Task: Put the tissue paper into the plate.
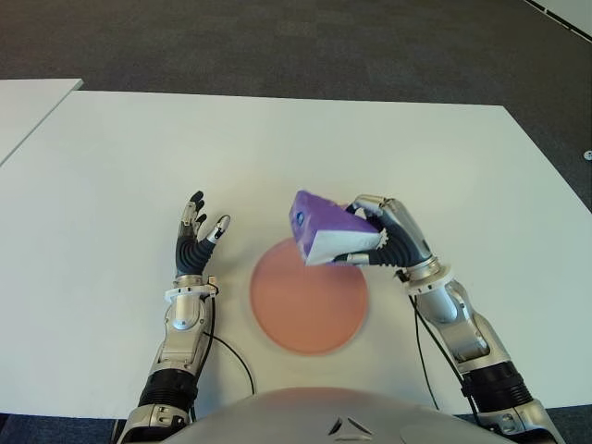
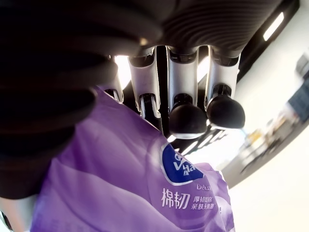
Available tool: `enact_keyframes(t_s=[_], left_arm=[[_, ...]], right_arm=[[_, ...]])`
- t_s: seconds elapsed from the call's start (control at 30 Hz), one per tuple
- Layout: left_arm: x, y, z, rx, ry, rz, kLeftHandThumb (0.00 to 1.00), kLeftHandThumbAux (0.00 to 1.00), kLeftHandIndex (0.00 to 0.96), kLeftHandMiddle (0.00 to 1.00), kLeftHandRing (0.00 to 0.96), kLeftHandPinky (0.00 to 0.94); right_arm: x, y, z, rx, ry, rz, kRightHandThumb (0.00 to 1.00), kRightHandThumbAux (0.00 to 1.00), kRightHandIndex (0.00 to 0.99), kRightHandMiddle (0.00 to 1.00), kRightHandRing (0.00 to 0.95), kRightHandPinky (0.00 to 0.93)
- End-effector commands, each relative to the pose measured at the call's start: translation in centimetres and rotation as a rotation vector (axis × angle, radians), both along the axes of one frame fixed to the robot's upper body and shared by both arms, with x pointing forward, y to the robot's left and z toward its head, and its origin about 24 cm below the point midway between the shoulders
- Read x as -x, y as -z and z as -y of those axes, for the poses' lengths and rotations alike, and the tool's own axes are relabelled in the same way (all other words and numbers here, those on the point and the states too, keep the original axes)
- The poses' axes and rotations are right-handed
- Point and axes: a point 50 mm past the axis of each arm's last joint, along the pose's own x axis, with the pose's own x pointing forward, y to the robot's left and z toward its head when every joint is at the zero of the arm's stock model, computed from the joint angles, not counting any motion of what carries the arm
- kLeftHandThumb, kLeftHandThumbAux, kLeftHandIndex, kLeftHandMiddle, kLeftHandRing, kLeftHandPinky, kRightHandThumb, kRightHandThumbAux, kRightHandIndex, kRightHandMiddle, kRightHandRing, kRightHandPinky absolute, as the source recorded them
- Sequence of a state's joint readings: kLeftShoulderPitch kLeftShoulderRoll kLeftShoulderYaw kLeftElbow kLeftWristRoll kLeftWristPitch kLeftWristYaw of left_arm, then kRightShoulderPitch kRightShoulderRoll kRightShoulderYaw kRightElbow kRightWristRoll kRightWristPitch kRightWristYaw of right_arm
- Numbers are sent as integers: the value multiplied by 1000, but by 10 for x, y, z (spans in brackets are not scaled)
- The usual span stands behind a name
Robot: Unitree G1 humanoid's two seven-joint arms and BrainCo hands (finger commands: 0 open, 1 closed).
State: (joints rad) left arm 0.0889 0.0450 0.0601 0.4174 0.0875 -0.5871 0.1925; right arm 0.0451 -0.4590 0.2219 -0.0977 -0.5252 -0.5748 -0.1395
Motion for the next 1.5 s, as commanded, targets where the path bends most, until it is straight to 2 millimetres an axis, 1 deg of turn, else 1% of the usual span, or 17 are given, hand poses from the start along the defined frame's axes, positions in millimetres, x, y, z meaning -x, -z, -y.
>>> enact_keyframes(t_s=[0.03,0.43,0.6,1.03,1.5], left_arm=[[17,23,0,-1,-2,-112,0,496,0,0,0,0],[15,24,-2,-8,4,-120,0,505,0,0,0,0],[15,25,-2,-8,7,-120,0,489,0,0,0,0],[14,25,-3,-18,16,-120,0,477,0,0,0,0],[17,25,-3,-27,25,-121,0,475,0,0,0,0]], right_arm=[[8,6,-7,41,-89,-4,715,714,440,828,823,813],[16,7,-20,60,-180,47,712,716,439,824,815,813],[17,7,-26,71,-197,69,713,716,439,826,817,815],[13,18,-34,81,-224,54,712,718,439,836,830,829],[7,27,-43,111,-201,9,716,716,440,839,834,830]])
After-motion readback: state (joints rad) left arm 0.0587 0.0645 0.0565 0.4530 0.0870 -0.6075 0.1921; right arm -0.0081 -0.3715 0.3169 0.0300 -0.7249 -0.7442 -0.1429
